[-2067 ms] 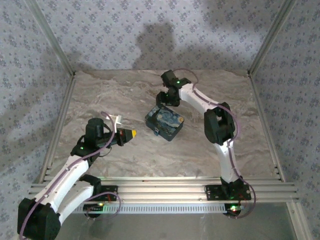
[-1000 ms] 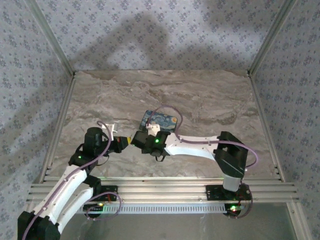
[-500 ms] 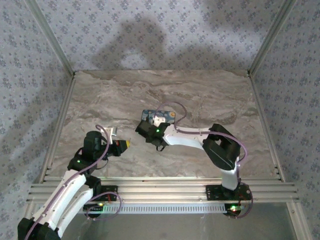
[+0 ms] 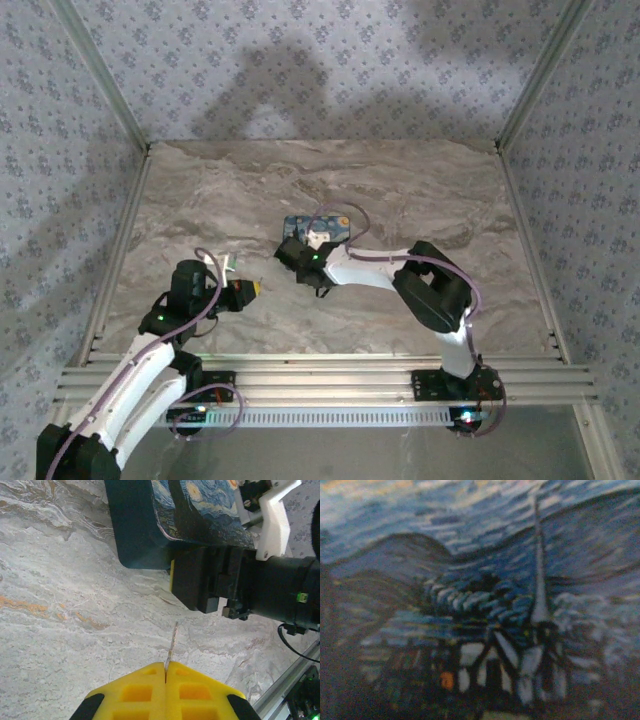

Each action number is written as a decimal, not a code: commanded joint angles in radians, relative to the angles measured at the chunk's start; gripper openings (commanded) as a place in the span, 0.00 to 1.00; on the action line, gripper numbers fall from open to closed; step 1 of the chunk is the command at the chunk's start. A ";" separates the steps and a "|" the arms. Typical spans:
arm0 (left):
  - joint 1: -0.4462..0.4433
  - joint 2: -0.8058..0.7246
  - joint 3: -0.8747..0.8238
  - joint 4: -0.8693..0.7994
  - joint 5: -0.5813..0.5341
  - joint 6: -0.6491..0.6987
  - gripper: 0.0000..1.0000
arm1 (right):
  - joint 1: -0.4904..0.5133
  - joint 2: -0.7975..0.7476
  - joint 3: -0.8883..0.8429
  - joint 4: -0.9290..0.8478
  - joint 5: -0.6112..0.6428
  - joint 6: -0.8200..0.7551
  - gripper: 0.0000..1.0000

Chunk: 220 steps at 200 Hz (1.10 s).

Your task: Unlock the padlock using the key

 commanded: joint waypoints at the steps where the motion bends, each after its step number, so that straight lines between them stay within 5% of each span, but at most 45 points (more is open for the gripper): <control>1: 0.009 -0.004 0.006 0.017 0.006 0.007 0.00 | 0.002 0.018 0.030 0.019 0.026 -0.022 0.57; 57: 0.009 -0.003 0.001 0.018 0.010 0.011 0.00 | -0.005 0.028 0.025 0.054 0.042 -0.021 0.49; 140: 0.009 0.025 -0.024 0.114 0.066 0.029 0.00 | -0.032 -0.047 -0.026 0.090 -0.014 -0.049 0.22; 220: -0.046 0.314 0.026 0.397 0.153 0.121 0.00 | -0.163 -0.258 -0.228 0.167 -0.184 -0.052 0.07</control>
